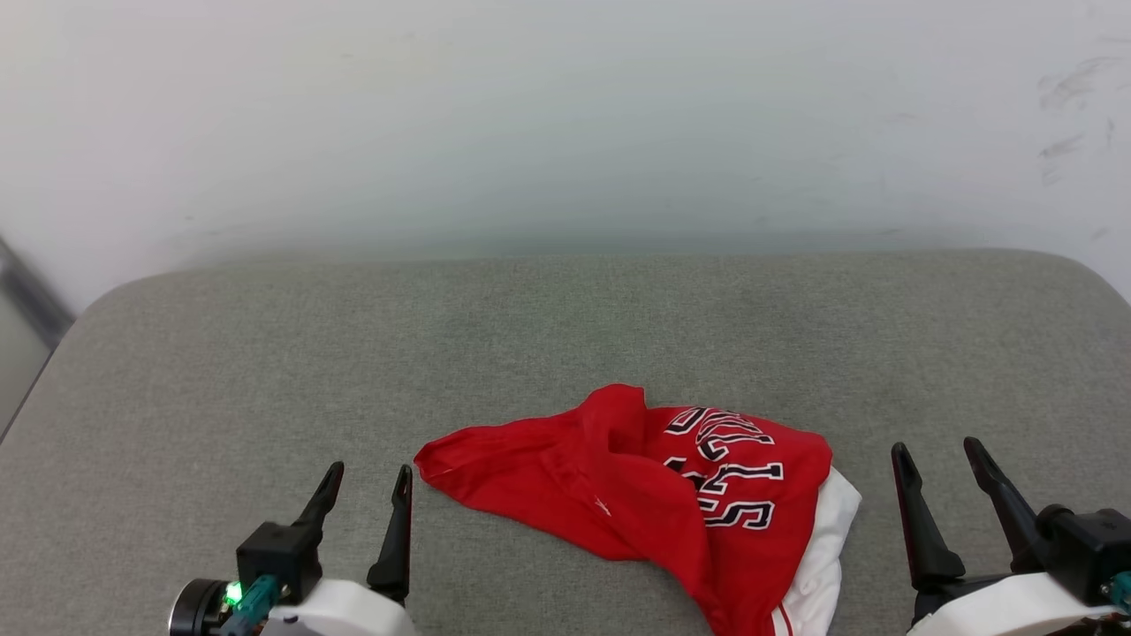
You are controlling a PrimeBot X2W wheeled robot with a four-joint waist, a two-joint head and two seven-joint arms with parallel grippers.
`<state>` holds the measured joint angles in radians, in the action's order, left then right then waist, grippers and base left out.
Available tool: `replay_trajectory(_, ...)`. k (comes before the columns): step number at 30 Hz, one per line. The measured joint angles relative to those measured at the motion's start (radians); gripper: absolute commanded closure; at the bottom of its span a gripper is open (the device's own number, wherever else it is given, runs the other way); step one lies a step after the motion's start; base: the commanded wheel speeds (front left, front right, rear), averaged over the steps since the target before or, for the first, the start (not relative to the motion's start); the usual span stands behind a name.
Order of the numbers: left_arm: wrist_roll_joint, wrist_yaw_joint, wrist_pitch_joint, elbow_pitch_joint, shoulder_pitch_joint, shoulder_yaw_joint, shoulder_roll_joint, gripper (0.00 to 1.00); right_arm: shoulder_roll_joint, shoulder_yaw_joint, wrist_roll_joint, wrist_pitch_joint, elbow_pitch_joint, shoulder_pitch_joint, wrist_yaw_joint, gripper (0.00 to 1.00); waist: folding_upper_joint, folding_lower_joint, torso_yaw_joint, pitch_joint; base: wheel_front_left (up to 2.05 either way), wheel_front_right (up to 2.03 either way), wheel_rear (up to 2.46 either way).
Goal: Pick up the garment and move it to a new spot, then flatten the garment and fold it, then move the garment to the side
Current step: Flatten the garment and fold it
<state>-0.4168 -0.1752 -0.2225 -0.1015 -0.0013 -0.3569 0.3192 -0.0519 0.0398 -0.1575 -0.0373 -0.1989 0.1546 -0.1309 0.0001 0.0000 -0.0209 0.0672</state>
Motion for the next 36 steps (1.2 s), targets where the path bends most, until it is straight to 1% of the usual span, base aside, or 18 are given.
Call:
replay_trajectory(4, -0.015, 0.023, 0.048, -0.007, -0.05, -0.027, -0.017, 0.0, 0.0, 0.006, 0.0, 0.0, 0.001, 0.0, 0.0, 0.0, 0.0, 0.0, -0.011, -0.009, 0.0, 0.0, 0.0)
replay_trajectory(9, -0.022, 0.075, 0.137, -0.028, -0.158, -0.091, -0.054, 0.0, 0.0, -0.004, 0.0, -0.003, 0.001, -0.006, 0.0, 0.0, 0.0, 0.0, -0.015, -0.03, 0.0, 0.0, 0.0)
replay_trajectory(12, -0.029, 0.109, 0.203, -0.05, -0.226, -0.131, -0.08, 0.0, 0.0, -0.016, -0.003, -0.003, 0.002, -0.015, 0.0, 0.0, 0.0, 0.0, -0.008, -0.05, 0.0, 0.0, 0.0)
replay_trajectory(18, -0.047, 0.173, 0.333, -0.119, -0.366, -0.187, -0.112, 0.0, 0.0, -0.019, -0.011, 0.005, 0.005, -0.042, 0.0, 0.0, 0.0, 0.0001, 0.021, -0.109, 0.0, 0.0, 0.0)
replay_trajectory(22, -0.062, 0.212, 0.444, -0.193, -0.441, -0.218, -0.117, 0.0, 0.0, -0.025, -0.018, 0.02, 0.019, -0.067, 0.0, 0.0, 0.0, 0.0001, 0.05, -0.154, 0.0, 0.0, 0.0)
replay_trajectory(26, -0.082, 0.236, 0.551, -0.261, -0.499, -0.236, -0.111, 0.0, 0.0, -0.029, -0.027, 0.041, 0.046, -0.089, 0.0, 0.0, 0.0, 0.0002, 0.085, -0.189, 0.0, 0.0, 0.0)
replay_trajectory(30, -0.1, 0.253, 0.659, -0.315, -0.528, -0.261, -0.105, 0.0, 0.0, -0.03, -0.039, 0.061, 0.072, -0.102, 0.0, 0.0, 0.0, 0.0002, 0.115, -0.217, 0.0, 0.0, 0.0)
replay_trajectory(33, -0.114, 0.255, 0.727, -0.345, -0.542, -0.274, -0.093, 0.0, 0.0, -0.032, -0.045, 0.073, 0.087, -0.116, 0.0, 0.0, 0.0, 0.0002, 0.132, -0.234, 0.0, 0.0, 0.0)
replay_trajectory(34, -0.117, 0.256, 0.741, -0.351, -0.543, -0.274, -0.09, 0.33, 0.0, -0.032, -0.046, 0.074, 0.092, -0.118, 0.0, 0.0, 0.0, 0.0002, 0.136, -0.238, 0.0, 0.0, 0.0)
replay_trajectory(35, -0.118, 0.256, 0.749, -0.356, -0.546, -0.274, -0.087, 0.62, 0.0, -0.032, -0.046, 0.078, 0.097, -0.12, 0.0, 0.0, 0.0, 0.0002, 0.139, -0.241, 0.0, 0.0, 0.0)
replay_trajectory(36, -0.117, 0.256, 0.748, -0.356, -0.548, -0.274, -0.084, 0.95, 0.0, -0.032, -0.048, 0.082, 0.1, -0.121, 0.0, 0.0, 0.0, 0.0002, 0.142, -0.244, 0.0, 0.0, 0.0)
